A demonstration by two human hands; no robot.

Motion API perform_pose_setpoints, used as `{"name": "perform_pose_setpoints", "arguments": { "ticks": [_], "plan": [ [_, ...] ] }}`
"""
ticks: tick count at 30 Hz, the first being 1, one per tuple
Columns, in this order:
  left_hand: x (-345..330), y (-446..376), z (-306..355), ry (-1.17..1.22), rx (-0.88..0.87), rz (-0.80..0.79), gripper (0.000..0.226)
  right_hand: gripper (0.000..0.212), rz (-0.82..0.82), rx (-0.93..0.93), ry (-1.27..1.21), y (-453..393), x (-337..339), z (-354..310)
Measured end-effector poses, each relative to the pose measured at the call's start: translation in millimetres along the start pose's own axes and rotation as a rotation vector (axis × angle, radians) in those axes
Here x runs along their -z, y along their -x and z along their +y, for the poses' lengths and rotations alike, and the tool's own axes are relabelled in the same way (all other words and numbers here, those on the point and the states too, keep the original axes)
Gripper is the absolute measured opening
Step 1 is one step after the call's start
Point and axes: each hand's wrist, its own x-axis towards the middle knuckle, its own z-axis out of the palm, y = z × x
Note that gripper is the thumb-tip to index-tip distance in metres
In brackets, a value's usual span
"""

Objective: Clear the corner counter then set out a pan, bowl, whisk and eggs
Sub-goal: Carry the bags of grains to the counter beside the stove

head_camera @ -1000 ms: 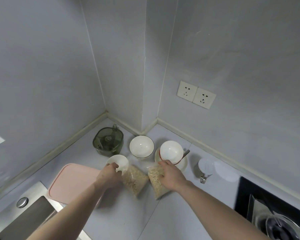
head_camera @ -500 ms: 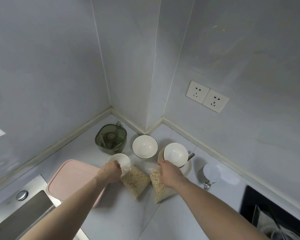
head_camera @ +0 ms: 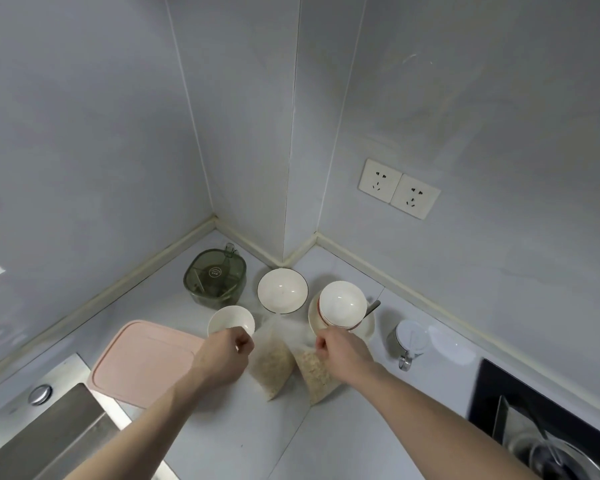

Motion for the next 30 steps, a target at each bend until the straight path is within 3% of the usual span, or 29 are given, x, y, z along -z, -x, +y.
{"name": "perform_pose_setpoints", "arguments": {
  "ticks": [6,9,13,24,30],
  "plan": [
    [-14,45,16,-0.073,-0.166,-0.03,0.013,0.013,-0.069,-0.021,-0.008,43,-5,18],
    [-18,52,15,-0.061,-0.152,-0.036,0.014,0.015,-0.038,-0.051,-0.042,55,-8,21],
    [-18,57,18,-0.092,-0.161,-0.018,0.016,0.038,-0.041,-0.09,-0.09,61,-11,17],
    [-14,67,14,-0.084,-0.133,-0.019,0.017,0.019,0.048,-0.13,-0.061,46,-10,11],
    [-12,71,9,-0.06,-0.123,-0.01,0.015,0.035,0.027,-0.157,-0.083,44,-10,8]
  ]
}}
